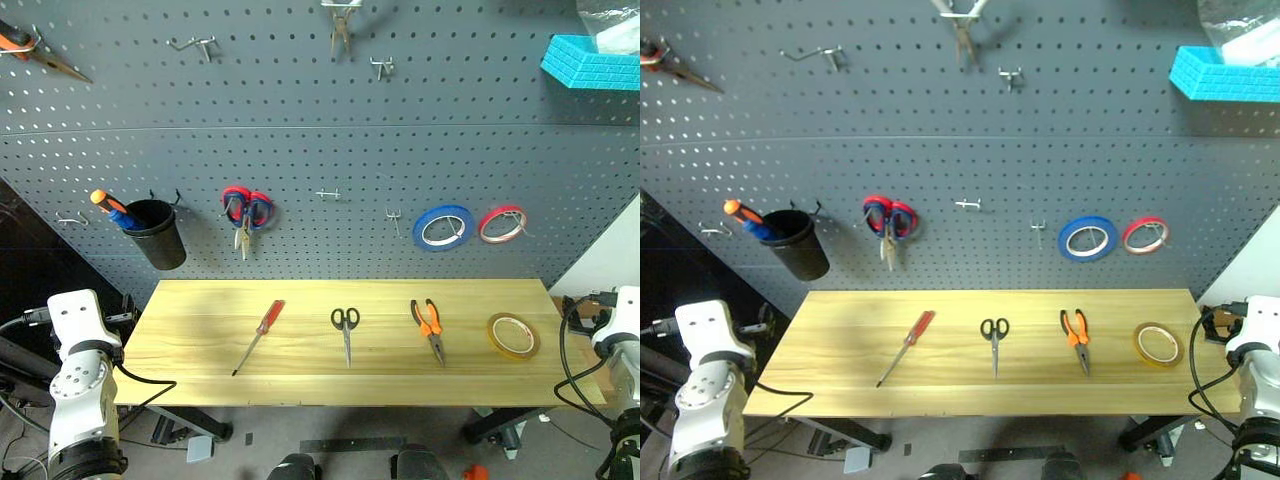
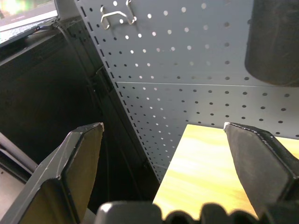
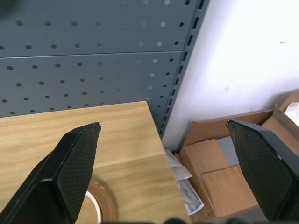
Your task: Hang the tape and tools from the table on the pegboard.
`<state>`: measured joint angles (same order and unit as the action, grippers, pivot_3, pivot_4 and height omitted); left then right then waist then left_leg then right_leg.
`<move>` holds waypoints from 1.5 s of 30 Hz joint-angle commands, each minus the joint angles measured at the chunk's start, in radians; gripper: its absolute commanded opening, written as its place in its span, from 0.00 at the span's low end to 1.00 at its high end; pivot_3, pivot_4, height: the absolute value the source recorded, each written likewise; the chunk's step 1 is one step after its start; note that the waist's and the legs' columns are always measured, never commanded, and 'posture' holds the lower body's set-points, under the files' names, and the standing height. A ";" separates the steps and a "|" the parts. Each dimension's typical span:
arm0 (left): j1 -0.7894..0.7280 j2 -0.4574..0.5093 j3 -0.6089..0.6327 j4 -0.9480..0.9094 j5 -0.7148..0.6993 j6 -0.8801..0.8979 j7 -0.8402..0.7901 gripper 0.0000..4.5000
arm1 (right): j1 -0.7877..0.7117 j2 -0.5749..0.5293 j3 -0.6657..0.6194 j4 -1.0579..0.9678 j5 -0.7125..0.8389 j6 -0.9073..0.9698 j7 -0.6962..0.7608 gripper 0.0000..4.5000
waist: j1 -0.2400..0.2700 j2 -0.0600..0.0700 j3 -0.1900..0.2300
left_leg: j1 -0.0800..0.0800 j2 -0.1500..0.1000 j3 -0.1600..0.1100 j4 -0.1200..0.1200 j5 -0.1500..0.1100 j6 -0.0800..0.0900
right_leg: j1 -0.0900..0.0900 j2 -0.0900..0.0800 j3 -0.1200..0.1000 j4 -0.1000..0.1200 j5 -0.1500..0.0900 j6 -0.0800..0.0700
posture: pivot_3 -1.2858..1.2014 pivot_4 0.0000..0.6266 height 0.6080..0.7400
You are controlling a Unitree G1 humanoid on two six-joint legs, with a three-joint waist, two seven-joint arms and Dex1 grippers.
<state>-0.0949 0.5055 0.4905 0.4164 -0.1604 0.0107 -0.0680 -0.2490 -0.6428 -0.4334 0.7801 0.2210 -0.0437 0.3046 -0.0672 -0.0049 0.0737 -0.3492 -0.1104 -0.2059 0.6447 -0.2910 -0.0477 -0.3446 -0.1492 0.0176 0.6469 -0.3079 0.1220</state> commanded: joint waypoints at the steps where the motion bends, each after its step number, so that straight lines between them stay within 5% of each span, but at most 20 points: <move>1: 0.000 0.035 0.019 -0.001 0.014 -0.058 0.006 0.99 | -0.004 -0.014 -0.021 -0.025 0.014 -0.025 0.002 1.00 | 0.000 0.000 0.000 | 0.000 0.000 0.000 0.000 0.000 0.000 | 0.000 0.000 0.000 0.000 0.000 0.000 | 0.50 0.10 1.00; 12: 0.120 0.013 -0.004 -0.159 -0.039 -0.043 -0.112 0.99 | 0.072 0.004 0.008 -0.155 0.016 -0.005 0.068 1.00 | 0.005 -0.002 0.002 | -0.001 0.001 0.001 -0.001 -0.001 -0.001 | -0.007 0.001 0.003 0.000 0.000 0.000 | 0.50 0.14 1.00; 24: 0.259 0.024 -0.143 -0.497 -0.125 0.071 -0.387 0.99 | 0.358 0.017 0.175 -0.784 0.058 0.220 0.276 1.00 | 0.036 0.003 0.042 | -0.002 0.003 0.003 0.000 -0.003 0.004 | -0.008 0.003 0.002 0.000 0.001 -0.001 | 0.51 0.25 1.00; 35: 0.177 0.144 -0.308 -0.685 -0.178 0.184 -0.655 0.99 | 0.375 0.011 0.239 -1.102 0.065 0.644 0.201 1.00 | 0.039 -0.001 0.113 | -0.016 0.004 0.001 0.000 -0.003 0.003 | -0.014 0.003 -0.001 -0.001 0.002 -0.004 | 0.50 0.38 1.00; 45: 0.005 0.183 -0.430 -0.676 -0.208 0.234 -0.832 0.99 | 0.272 -0.014 0.238 -1.110 0.049 0.893 0.132 1.00 | 0.032 -0.001 0.160 | -0.033 0.013 0.008 0.001 -0.001 -0.001 | -0.032 0.003 -0.002 0.001 0.003 -0.006 | 0.48 0.46 1.00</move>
<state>-0.0777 0.6798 0.0611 -0.2611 -0.3681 0.2544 -0.8884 0.0295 -0.6455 -0.1792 -0.3101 0.2751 0.8373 0.4451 -0.0353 -0.0064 0.2339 -0.3823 -0.0963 -0.1946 0.6456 -0.2916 -0.0488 -0.3769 -0.1459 0.0160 0.6473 -0.3045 0.1160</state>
